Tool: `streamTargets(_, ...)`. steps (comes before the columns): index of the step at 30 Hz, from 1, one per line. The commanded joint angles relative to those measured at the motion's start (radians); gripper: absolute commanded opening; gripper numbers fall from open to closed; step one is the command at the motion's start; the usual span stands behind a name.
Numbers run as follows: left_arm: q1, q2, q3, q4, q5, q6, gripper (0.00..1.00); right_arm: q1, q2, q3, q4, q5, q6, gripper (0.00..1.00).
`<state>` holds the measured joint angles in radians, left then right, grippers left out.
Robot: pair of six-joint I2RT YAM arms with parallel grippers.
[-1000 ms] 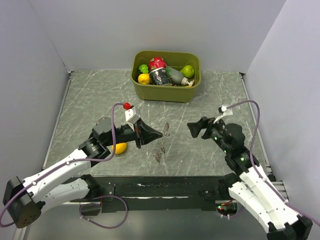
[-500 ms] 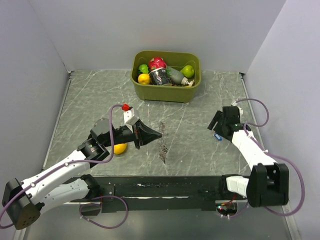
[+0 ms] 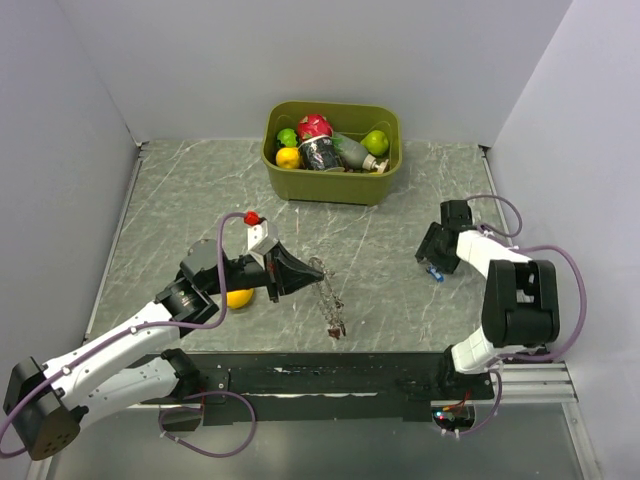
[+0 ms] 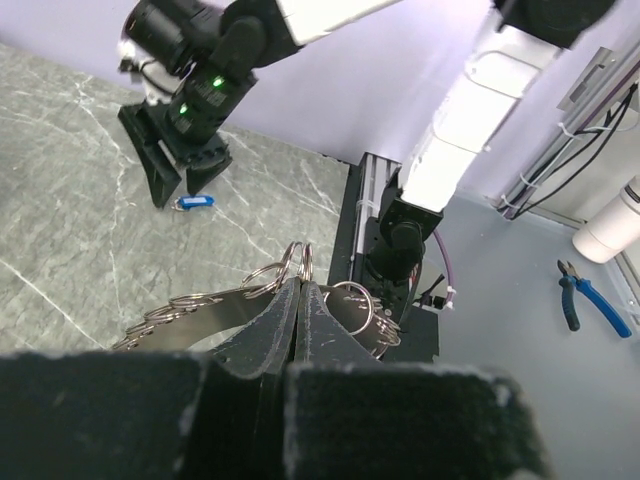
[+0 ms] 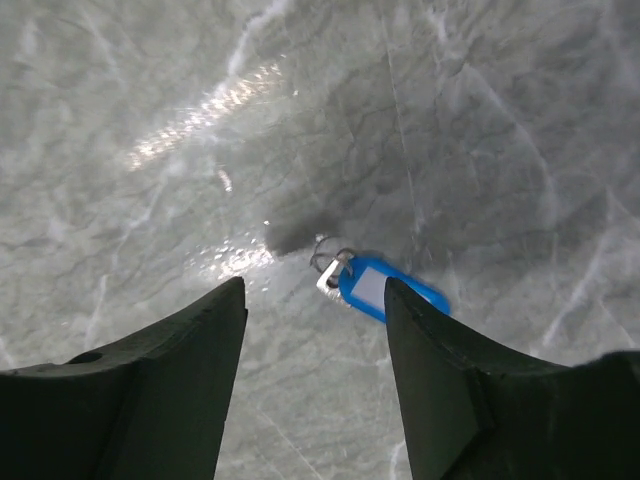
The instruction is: Put the keys on the keyring
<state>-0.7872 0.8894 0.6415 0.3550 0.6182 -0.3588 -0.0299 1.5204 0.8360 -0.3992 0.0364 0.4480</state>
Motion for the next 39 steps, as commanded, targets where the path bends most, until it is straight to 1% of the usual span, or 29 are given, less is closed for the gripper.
streamTargets(1,-0.003,-0.035,0.007,0.098,0.025,-0.008,0.01,-0.011,0.046,0.054,0.025,-0.024,-0.014,0.64)
streamTargets(3,-0.004,-0.035,0.006,0.099,0.029,-0.011,0.01,-0.011,0.055,0.06,0.028,-0.02,-0.012,0.63)
streamTargets(5,-0.003,-0.035,0.006,0.096,0.029,-0.009,0.01,-0.011,0.063,0.066,0.03,-0.027,-0.014,0.59)
streamTargets(6,-0.004,-0.037,0.007,0.088,0.029,-0.008,0.01,-0.011,0.072,0.071,0.026,-0.03,-0.015,0.49)
streamTargets(7,-0.003,-0.038,0.007,0.084,0.026,-0.006,0.01,-0.011,0.075,0.074,0.028,-0.032,-0.015,0.46)
streamTargets(9,-0.004,-0.04,0.006,0.081,0.023,-0.003,0.01,-0.011,0.09,0.084,0.02,-0.032,-0.017,0.42)
streamTargets(11,-0.003,-0.041,0.006,0.079,0.022,-0.003,0.01,-0.01,0.096,0.086,0.017,-0.032,-0.02,0.42)
streamTargets(12,-0.004,-0.04,0.006,0.078,0.02,-0.003,0.01,-0.011,0.099,0.087,0.017,-0.061,-0.02,0.33)
streamTargets(13,-0.003,-0.04,0.006,0.076,0.02,-0.003,0.01,-0.011,0.101,0.086,0.014,-0.066,-0.02,0.27)
streamTargets(15,-0.003,-0.037,0.006,0.076,0.02,-0.003,0.01,-0.011,0.103,0.083,0.017,-0.076,-0.02,0.25)
streamTargets(17,-0.003,-0.03,0.009,0.078,0.023,-0.002,0.01,-0.011,0.107,0.078,0.023,-0.093,-0.023,0.21)
streamTargets(18,-0.003,-0.027,0.009,0.078,0.023,0.0,0.01,-0.01,0.113,0.08,0.023,-0.104,-0.026,0.13)
streamTargets(21,-0.003,-0.018,0.012,0.071,0.026,0.001,0.01,-0.004,0.121,0.074,0.034,-0.162,-0.034,0.05)
streamTargets(23,-0.003,-0.014,0.012,0.075,0.025,-0.002,0.01,0.013,0.124,0.072,0.037,-0.197,-0.041,0.03)
streamTargets(26,-0.003,-0.006,0.012,0.079,0.026,-0.003,0.01,0.025,0.094,0.06,0.054,-0.257,-0.061,0.04)
streamTargets(27,-0.003,-0.003,0.012,0.081,0.028,-0.003,0.01,0.053,0.081,0.049,0.057,-0.26,-0.063,0.04)
streamTargets(31,-0.003,0.013,0.018,0.079,0.029,-0.002,0.01,0.059,-0.003,0.031,0.059,-0.238,-0.071,0.09)
streamTargets(33,-0.003,0.017,0.023,0.079,0.032,0.0,0.01,0.058,-0.042,0.032,0.043,-0.172,-0.077,0.16)
streamTargets(35,-0.003,0.022,0.023,0.084,0.035,-0.003,0.01,0.059,-0.051,0.049,0.027,-0.138,-0.083,0.3)
streamTargets(39,-0.003,0.026,0.024,0.088,0.04,-0.006,0.01,0.059,-0.008,0.095,-0.01,-0.063,-0.089,0.46)
